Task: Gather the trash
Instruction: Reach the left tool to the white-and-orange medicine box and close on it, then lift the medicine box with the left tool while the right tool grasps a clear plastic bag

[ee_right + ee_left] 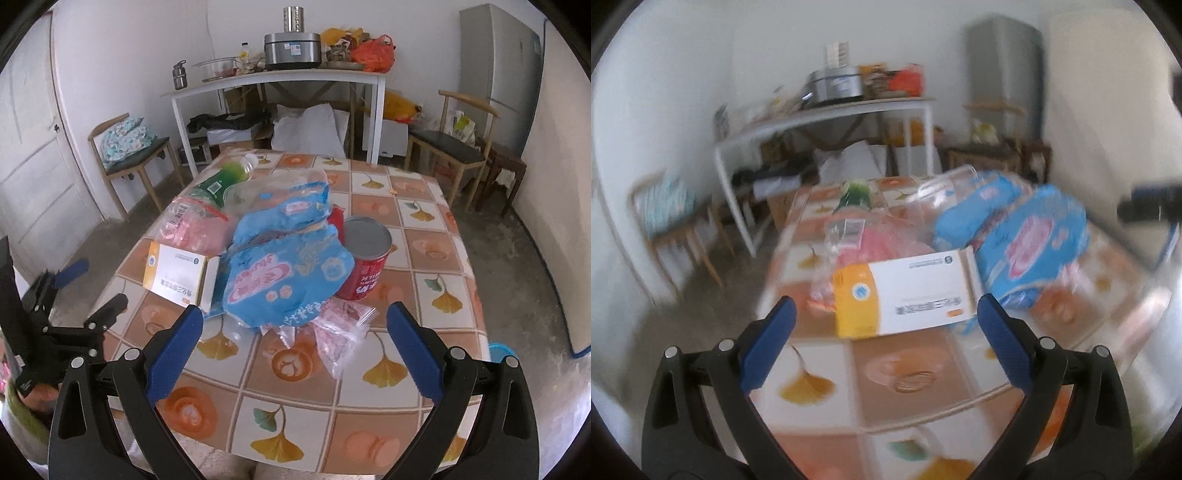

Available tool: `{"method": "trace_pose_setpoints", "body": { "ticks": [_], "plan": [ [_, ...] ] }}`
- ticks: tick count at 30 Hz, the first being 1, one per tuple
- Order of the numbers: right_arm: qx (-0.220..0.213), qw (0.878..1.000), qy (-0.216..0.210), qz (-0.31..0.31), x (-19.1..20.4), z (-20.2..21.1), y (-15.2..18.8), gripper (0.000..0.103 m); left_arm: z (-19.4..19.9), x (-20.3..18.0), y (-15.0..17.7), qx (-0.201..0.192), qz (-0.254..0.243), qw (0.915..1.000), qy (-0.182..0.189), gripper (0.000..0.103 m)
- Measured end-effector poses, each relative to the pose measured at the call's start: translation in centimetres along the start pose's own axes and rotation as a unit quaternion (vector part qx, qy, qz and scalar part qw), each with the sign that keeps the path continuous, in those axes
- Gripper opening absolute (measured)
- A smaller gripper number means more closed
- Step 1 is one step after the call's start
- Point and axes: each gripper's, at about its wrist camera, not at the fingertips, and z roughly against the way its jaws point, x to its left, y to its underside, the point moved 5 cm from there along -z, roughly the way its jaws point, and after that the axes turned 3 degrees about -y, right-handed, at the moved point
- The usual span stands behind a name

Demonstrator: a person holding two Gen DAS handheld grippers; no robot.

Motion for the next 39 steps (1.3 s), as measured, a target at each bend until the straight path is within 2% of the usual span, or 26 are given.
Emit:
{"method": "trace_pose_setpoints", "body": {
  "ticks": [2,4,6,10,12,17,21,25,35,37,39],
  "plan": [
    [-0.001,1.000,-0.002,-0.013,-0.3,0.0,0.4,0.097,-0.2,-0.3,-0.5,-0.002,-0.080,0.9968,-0.002,0.094],
    [-0.003,1.000,-0.003,-0.026,-0.7,0.0,0.7,0.097,-0.5,-0.5,-0.7,-0.004,-0.127,0.9919,0.004,0.094],
    [-0.005,0.999,-0.003,-0.043,-1.3,0.0,0.9,0.097,-1.3,-0.6,-0.7,0.000,-0.169,0.9855,0.015,0.094],
    [-0.008,0.998,0.007,-0.064,-2.6,0.0,1.6,0.097,-3.4,-1.2,-0.3,0.019,-0.222,0.9733,0.055,0.094],
    [-0.006,0.997,0.012,-0.076,-3.4,-0.2,2.0,0.097,-4.7,-1.7,0.0,0.028,-0.256,0.9637,0.068,0.094],
    [-0.002,0.993,0.033,-0.114,-6.3,-0.5,2.9,0.097,-7.0,-2.6,0.1,0.033,-0.327,0.9417,0.072,0.094],
    [0.010,0.990,0.044,-0.137,-8.2,-1.4,3.5,0.097,-8.0,-3.7,0.4,0.042,-0.384,0.9186,0.084,0.094],
    [0.024,0.987,0.040,-0.153,-9.0,-2.8,4.0,0.097,-9.3,-4.5,0.5,0.062,-0.415,0.9013,0.110,0.094],
    [0.043,0.984,0.028,-0.172,-9.4,-4.4,5.0,0.097,-11.1,-5.7,1.1,0.112,-0.441,0.8773,0.153,0.094],
    [0.043,0.983,0.026,-0.177,-9.6,-4.4,5.1,0.097,-10.9,-6.0,1.3,0.116,-0.449,0.8721,0.156,0.080],
    [0.041,0.983,0.026,-0.179,-9.7,-4.4,5.2,0.097,-10.7,-5.8,1.3,0.121,-0.447,0.8722,0.156,0.080]
  ]
}}
